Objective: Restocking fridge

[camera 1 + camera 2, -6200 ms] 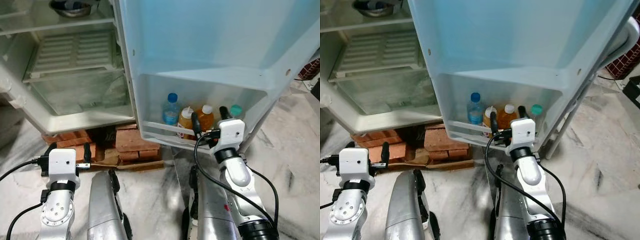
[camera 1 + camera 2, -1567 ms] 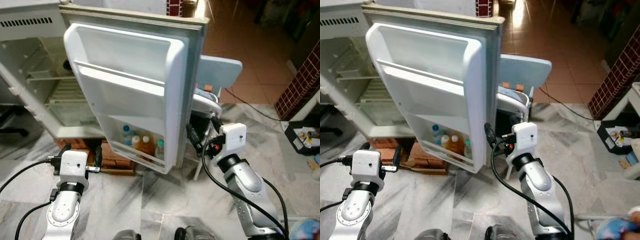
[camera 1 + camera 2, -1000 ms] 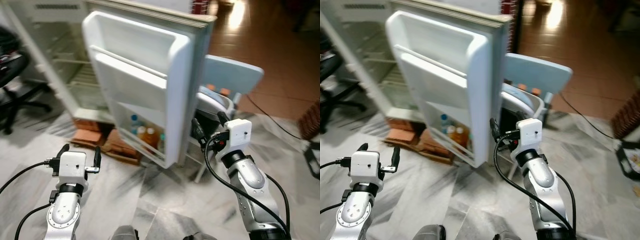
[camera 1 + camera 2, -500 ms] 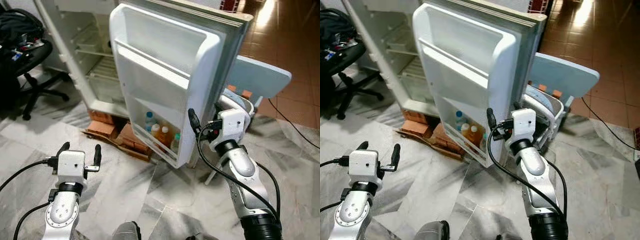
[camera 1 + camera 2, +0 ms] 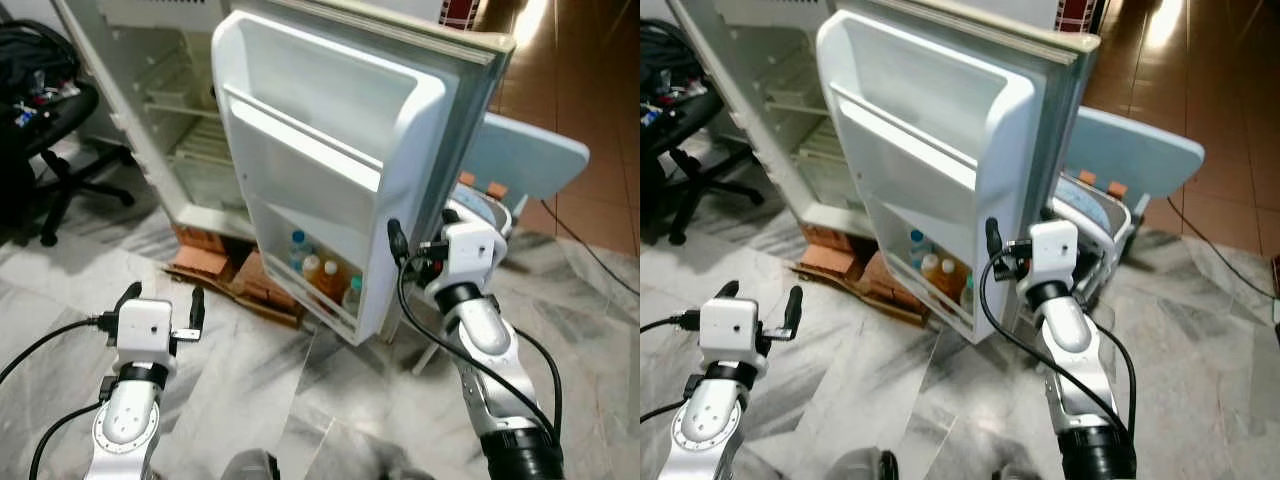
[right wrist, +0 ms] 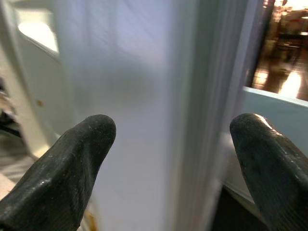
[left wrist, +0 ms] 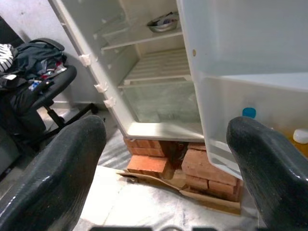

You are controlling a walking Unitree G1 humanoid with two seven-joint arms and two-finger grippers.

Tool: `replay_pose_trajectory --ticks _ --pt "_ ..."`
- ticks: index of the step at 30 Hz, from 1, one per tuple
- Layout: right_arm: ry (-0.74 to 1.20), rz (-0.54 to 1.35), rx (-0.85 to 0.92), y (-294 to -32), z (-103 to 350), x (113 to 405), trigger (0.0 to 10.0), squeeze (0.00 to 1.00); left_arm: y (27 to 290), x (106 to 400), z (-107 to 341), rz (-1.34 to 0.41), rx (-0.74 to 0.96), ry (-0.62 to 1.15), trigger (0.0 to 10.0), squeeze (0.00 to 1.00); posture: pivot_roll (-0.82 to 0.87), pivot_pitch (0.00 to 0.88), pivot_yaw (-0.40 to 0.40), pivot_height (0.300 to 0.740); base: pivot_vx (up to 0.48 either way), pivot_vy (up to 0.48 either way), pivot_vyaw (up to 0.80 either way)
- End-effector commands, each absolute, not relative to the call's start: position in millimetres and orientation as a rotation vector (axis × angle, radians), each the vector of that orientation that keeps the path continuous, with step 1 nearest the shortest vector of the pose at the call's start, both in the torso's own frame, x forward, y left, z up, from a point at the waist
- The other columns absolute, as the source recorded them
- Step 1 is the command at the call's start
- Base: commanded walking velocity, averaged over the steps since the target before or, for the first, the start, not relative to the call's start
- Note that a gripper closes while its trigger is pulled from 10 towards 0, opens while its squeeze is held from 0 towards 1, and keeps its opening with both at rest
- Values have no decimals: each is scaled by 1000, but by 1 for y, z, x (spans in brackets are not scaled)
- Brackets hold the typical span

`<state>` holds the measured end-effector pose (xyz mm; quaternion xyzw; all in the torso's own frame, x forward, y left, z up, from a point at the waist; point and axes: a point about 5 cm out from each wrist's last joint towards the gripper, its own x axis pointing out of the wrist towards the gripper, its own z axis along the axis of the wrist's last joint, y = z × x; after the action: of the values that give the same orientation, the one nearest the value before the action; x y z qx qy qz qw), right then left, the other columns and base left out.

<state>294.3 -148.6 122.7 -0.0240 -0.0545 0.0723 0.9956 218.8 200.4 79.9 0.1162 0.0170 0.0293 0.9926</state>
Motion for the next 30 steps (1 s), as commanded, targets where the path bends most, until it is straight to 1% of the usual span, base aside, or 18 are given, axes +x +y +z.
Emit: replay_pose_trajectory --ticks 1,4,7,9,11,12,13,14,17,18,20,22,24,25,26,29,30 --pt "-99 123 -59 -149 121 297 10000 0 207 215 76 86 254 68 10000 0 38 89 34 740 0 0 0" --pt "-69 77 -66 -150 118 304 10000 0 209 218 78 101 264 65 10000 0 47 102 36 740 0 0 0" --pt "-23 84 19 -141 118 317 10000 0 210 218 78 112 273 75 10000 0 51 119 34 740 0 0 0" --pt "-4 94 37 -138 118 320 10000 0 210 217 77 114 278 82 10000 0 48 121 32 740 0 0 0" --pt "11 114 93 -125 123 330 10000 0 209 214 75 112 284 91 10000 0 42 127 35 740 0 0 0" --pt "-8 152 92 -112 130 337 10000 0 209 211 75 112 284 96 10000 0 39 127 29 740 0 0 0" --pt "-19 165 89 -107 133 339 10000 0 208 210 75 111 284 98 10000 0 39 127 29 740 0 0 0" --pt "-27 191 95 -97 138 344 10000 0 207 209 73 104 283 101 10000 0 40 125 22 740 0 0 0" --pt "-25 212 121 -88 142 347 10000 0 205 209 72 102 275 105 10000 0 42 124 9 740 0 0 0" --pt "-20 239 129 -79 143 349 10000 0 204 210 70 109 267 108 10000 0 43 122 6 740 0 0 0" --pt "-16 255 137 -75 144 350 10000 0 204 211 70 111 266 110 10000 0 43 118 0 740 0 0 0" --pt "-11 394 242 -48 150 344 10000 0 202 211 69 108 263 109 10000 0 46 115 -4 740 0 0 0" --pt "-16 497 322 -33 154 339 10000 0 201 211 69 106 260 112 10000 0 52 110 -9 740 0 0 0" --pt "-19 585 408 -24 159 332 10000 0 201 210 68 106 260 114 10000 0 54 108 -12 740 0 0 0" --pt "-21 736 550 -11 169 319 10000 0 202 209 67 107 260 116 10000 0 54 108 -12 740 0 0 0" --pt "-19 1016 722 -6 184 288 10000 0 202 207 65 108 262 122 10000 0 59 106 -27 740 0 0 0" --pt "-13 1070 727 -12 184 280 10000 0 203 206 65 109 262 125 10000 0 58 104 -32 740 0 0 0"
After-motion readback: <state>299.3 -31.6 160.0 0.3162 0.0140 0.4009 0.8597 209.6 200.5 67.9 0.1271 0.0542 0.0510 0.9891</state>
